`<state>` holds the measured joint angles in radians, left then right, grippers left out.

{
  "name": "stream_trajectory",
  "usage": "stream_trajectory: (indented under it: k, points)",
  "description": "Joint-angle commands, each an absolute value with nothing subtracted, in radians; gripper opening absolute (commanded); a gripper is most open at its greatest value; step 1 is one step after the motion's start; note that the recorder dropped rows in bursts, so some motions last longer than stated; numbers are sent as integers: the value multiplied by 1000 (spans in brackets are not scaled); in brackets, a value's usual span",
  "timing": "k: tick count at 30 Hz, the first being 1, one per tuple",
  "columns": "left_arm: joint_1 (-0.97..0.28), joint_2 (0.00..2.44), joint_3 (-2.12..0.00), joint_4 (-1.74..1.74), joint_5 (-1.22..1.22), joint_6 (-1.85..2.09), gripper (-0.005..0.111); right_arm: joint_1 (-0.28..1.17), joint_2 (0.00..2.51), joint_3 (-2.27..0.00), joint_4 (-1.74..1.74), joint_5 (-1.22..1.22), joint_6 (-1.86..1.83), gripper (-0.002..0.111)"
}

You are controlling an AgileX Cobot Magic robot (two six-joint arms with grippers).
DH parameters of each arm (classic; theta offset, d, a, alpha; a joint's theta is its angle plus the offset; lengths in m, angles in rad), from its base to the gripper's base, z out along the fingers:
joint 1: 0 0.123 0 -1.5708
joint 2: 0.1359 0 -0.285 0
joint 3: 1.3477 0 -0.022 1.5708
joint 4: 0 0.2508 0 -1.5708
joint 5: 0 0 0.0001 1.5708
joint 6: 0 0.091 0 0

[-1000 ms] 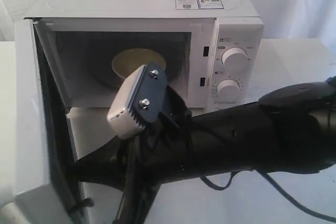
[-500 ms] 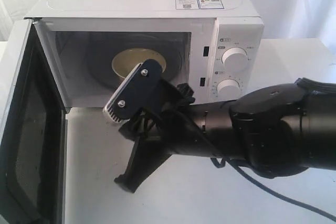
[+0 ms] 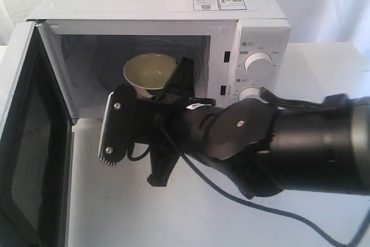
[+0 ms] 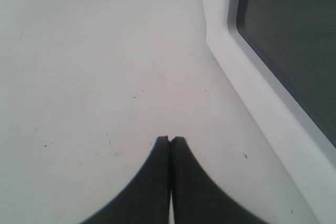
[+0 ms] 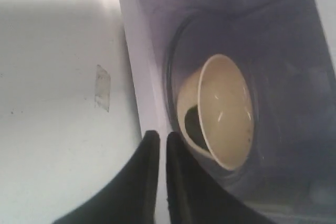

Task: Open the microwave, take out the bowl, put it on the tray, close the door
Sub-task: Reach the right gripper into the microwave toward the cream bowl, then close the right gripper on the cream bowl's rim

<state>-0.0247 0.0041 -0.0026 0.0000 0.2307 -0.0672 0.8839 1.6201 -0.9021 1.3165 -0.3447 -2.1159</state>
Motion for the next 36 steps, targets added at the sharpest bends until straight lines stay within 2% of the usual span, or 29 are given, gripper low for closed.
stream_trajectory:
  k: [1,6,11,22,36]
  points:
    - [-24,0,0,0,233,-70,0,854,1716,-981,1216,-299,-2142,21]
    - [-24,0,0,0,233,-70,0,782,1771,-1057,1210,-218,-2142,42]
    - [-24,0,0,0,233,-70,0,718,1815,-1128,1210,-100,-2142,53]
    - [-24,0,0,0,233,-70,0,639,1888,-1202,1214,-68,-2142,53]
    - [-24,0,0,0,233,-70,0,621,1999,-1304,1212,-73,-2142,53]
